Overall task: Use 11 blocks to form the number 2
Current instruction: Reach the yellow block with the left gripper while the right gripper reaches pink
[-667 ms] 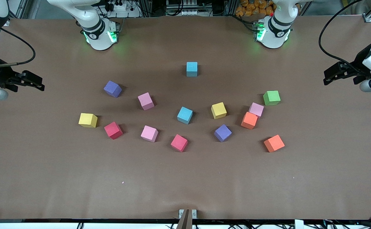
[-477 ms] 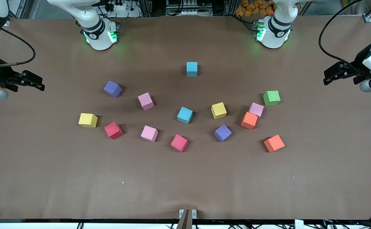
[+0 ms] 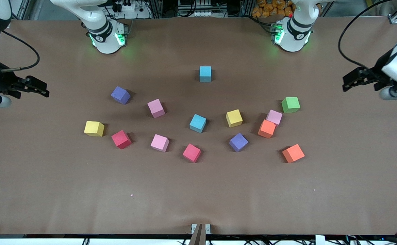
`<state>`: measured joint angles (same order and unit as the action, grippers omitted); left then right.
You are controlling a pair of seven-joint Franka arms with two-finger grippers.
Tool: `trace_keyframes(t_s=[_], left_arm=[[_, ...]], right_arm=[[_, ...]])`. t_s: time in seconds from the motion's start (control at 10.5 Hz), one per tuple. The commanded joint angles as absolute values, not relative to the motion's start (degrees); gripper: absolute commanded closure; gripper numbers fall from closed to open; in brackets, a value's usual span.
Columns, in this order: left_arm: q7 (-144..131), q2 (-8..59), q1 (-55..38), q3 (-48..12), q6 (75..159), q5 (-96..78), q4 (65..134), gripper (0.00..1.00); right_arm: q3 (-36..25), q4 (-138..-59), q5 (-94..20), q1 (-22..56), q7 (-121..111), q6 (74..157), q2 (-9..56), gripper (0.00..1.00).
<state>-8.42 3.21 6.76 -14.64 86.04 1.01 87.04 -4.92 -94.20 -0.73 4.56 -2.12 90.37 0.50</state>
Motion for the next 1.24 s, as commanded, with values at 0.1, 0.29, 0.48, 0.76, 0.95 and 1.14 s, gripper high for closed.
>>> trace_keyframes(t_s=[0.1,0.29,0.48,0.76,0.95,1.14], left_arm=[[-17.5,5.9,5.3,-20.6,93.2,0.4,92.7,0.00],[-22.3,7.7,3.6,-23.9,99.3,0.4,96.8,0.00],[-30.9,12.9,-1.6,-24.3,102.1,1.1,96.9,0.00],[-48.6,21.9,-8.2,-24.3,109.3,2.6,97.4,0.00],[-51.5,23.8,-9.6,-24.3,116.8,2.6,102.6,0.00],[-57.6,24.9,-11.2,-24.3,124.6,2.7,107.0,0.00]], right_arm=[[-4.7,-94.7,-0.8,5.5,-1.9,90.9,1.0,0.00],[-4.9,-94.7,-0.8,9.7,-1.1,92.6,3.0,0.00],[-4.8,-94.7,-0.8,10.6,-1.1,95.1,4.5,0.00],[-4.8,-94.5,-0.8,11.1,-1.5,95.9,6.0,0.00],[-4.7,-94.5,-1.0,11.9,-1.7,96.2,8.0,0.00],[-4.7,-94.8,-2.0,13.4,-3.1,99.0,10.9,0.00]])
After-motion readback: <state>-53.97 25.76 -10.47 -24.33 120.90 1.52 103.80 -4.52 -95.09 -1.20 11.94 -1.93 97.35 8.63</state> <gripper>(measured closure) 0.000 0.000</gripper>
